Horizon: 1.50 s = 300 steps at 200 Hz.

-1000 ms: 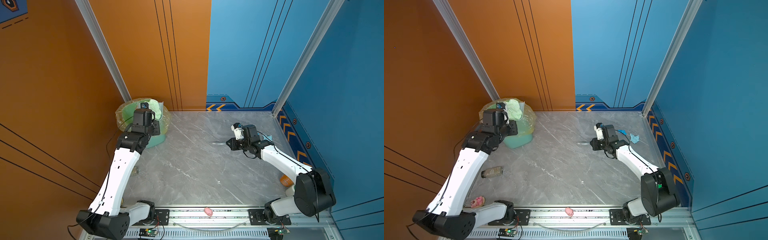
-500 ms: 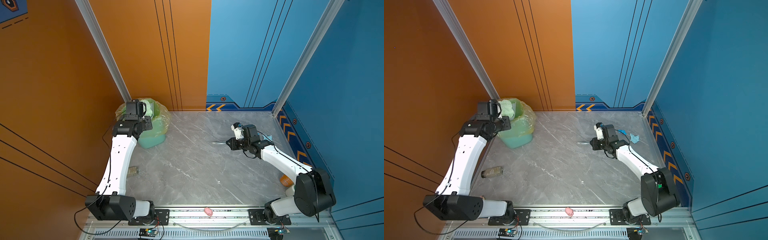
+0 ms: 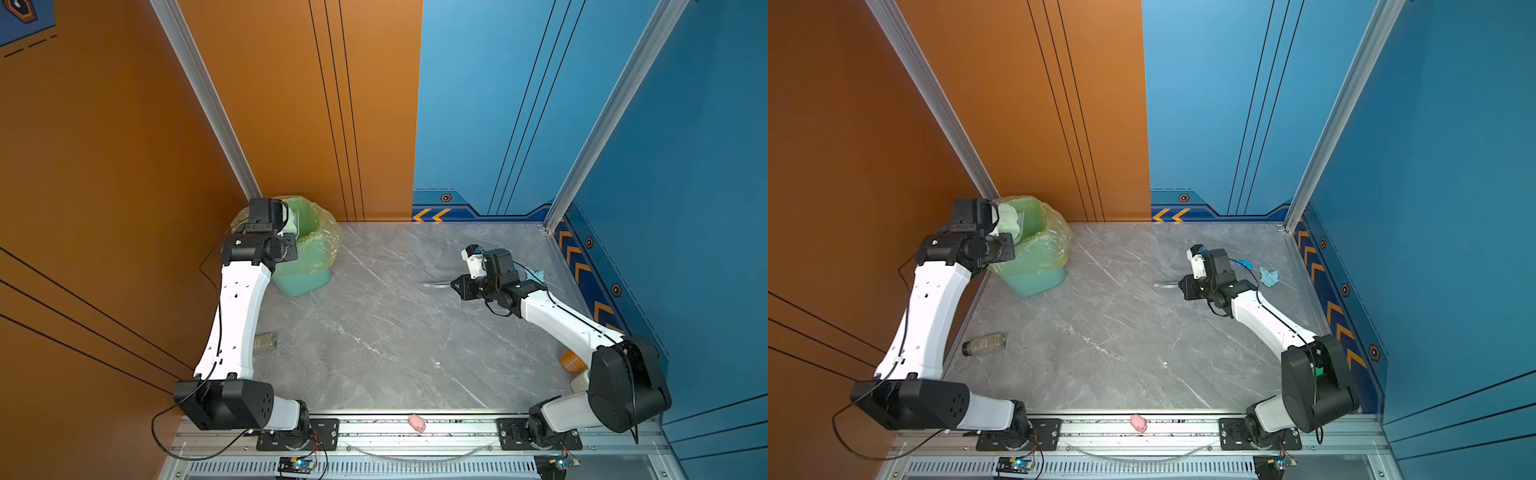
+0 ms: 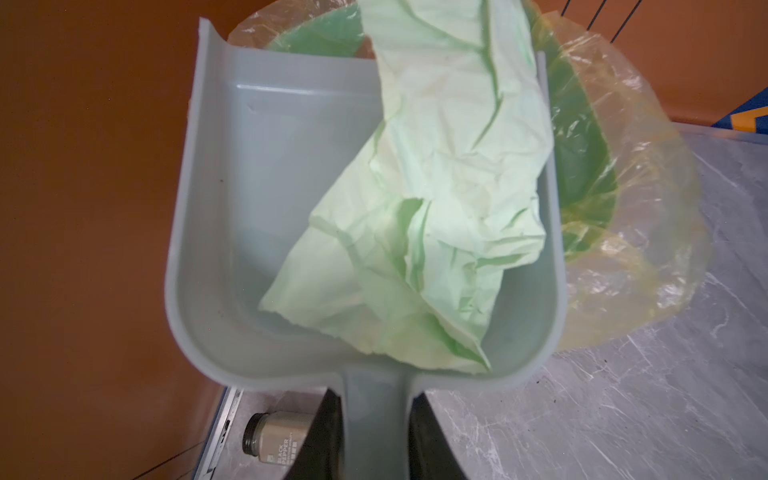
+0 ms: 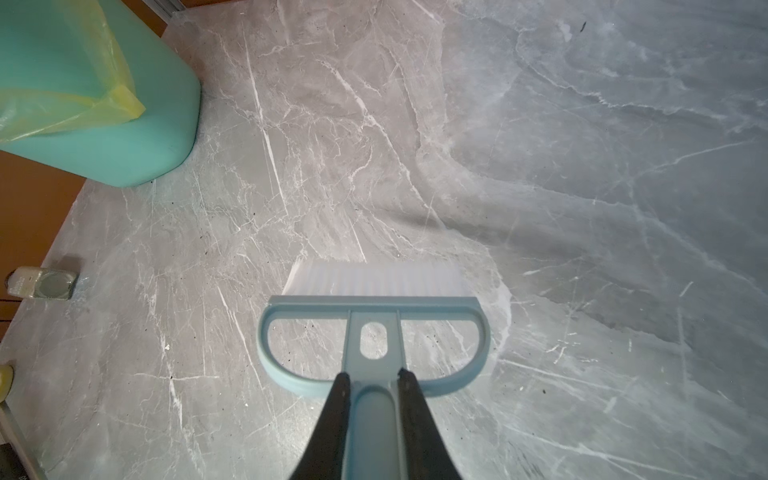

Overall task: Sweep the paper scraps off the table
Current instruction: 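Tip the dustpan over the green bin with the left gripper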

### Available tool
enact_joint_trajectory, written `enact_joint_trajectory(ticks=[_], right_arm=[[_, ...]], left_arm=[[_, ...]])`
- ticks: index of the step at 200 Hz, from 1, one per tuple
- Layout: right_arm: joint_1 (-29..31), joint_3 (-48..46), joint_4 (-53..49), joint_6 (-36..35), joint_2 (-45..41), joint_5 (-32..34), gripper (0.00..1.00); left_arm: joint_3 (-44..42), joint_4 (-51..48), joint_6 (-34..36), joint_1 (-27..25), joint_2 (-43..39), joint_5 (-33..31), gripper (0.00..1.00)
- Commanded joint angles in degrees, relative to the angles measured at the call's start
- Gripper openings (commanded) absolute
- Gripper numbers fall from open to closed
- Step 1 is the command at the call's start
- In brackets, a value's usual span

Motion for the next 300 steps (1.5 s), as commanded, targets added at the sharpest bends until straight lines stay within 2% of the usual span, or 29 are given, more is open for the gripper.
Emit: enact_joint_trajectory(ticks=[1,75,123,245,252,300], right_arm=[[0.53,-0.18,1.22,0.43,0.98,-0.15,0.00],[0.63,-0.92,1.95,0.71,0.82,0.18,0.00],[0.72,-2.30,3.12,1.32,-0.22,0.62,0.00],[1.13,-4.91,5.07,2.18,-1.74,1.67,0.00],[1.13,-5.01,5.17,2.17,-1.78,1.75,0.00],[1.17,-5.54,6.21,2.57,-1.39,1.74,0.00]], left_arm=[[3.07,-1.88,1.82,0.59,1.33,-4.06,0.00],[7.81,-3.73,5.19,0.51,5.58,-9.38,0.00],[8.56,-4.61,8.92,-0.69,6.77,-15.49,0.00],[10.58,-4.52,18.43,-3.10,8.68,-23.57,0.00],[10.58,-4.52,19.08,-3.16,8.85,-26.06,0.00],[10.93,-4.41,23.22,-4.12,10.08,-30.03,0.00]])
